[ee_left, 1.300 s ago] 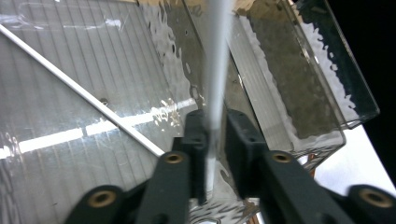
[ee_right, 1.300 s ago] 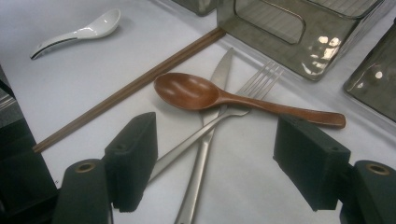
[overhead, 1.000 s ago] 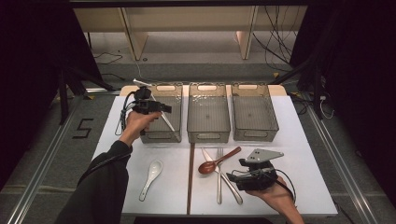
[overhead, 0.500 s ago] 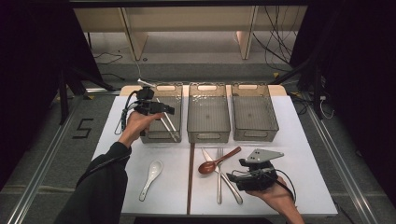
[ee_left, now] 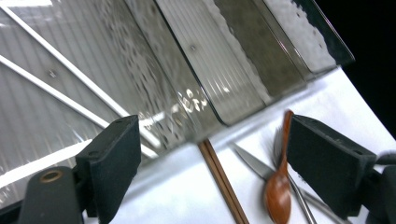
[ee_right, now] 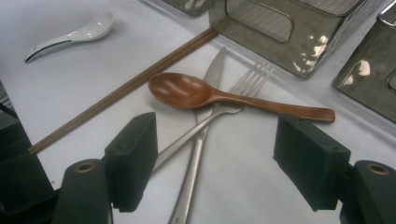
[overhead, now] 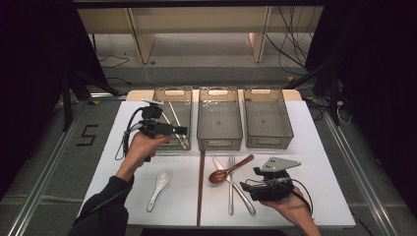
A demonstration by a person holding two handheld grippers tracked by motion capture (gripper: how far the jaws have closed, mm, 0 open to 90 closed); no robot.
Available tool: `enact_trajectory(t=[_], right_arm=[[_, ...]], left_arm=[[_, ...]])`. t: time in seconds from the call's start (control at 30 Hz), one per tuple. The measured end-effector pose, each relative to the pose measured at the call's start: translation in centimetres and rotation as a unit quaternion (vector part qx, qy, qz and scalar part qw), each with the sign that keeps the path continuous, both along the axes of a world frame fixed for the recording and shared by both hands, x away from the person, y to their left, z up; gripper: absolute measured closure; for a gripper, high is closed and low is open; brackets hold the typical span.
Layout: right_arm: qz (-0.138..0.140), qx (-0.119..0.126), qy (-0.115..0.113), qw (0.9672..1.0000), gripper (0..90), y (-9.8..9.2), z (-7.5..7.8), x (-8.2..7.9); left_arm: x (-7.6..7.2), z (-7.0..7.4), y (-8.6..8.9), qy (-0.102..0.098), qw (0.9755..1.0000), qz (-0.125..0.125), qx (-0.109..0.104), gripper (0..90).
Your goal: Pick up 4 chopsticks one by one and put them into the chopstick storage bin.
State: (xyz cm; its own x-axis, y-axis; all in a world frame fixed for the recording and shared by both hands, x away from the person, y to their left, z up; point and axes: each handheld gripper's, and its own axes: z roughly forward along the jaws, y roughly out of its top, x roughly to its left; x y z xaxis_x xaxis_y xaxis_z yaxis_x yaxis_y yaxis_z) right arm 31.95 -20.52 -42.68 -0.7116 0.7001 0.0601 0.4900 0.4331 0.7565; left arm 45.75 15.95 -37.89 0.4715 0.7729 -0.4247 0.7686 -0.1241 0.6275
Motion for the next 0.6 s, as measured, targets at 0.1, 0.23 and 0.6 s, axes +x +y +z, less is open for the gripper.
enact_trajectory(t=[0.1,0.23,0.6], right_arm=[[-0.005,0.003,-0.003,1.0,31.2,-0.2,0.0,-0.1],[-0.011,0.005,-0.005,0.9999,31.0,-0.4,0.0,-0.1],[-0.023,0.007,-0.009,0.9997,30.0,-0.6,-0.3,-0.4]], left_arm=[[-1.4,-0.7,-0.3,-0.003,1.0,-0.005,-0.002,17.7],[-2.7,-1.5,-0.8,-0.005,1.0,-0.005,0.004,17.6],[-5.1,-3.5,-2.2,0.006,0.9989,-0.018,0.042,16.4]])
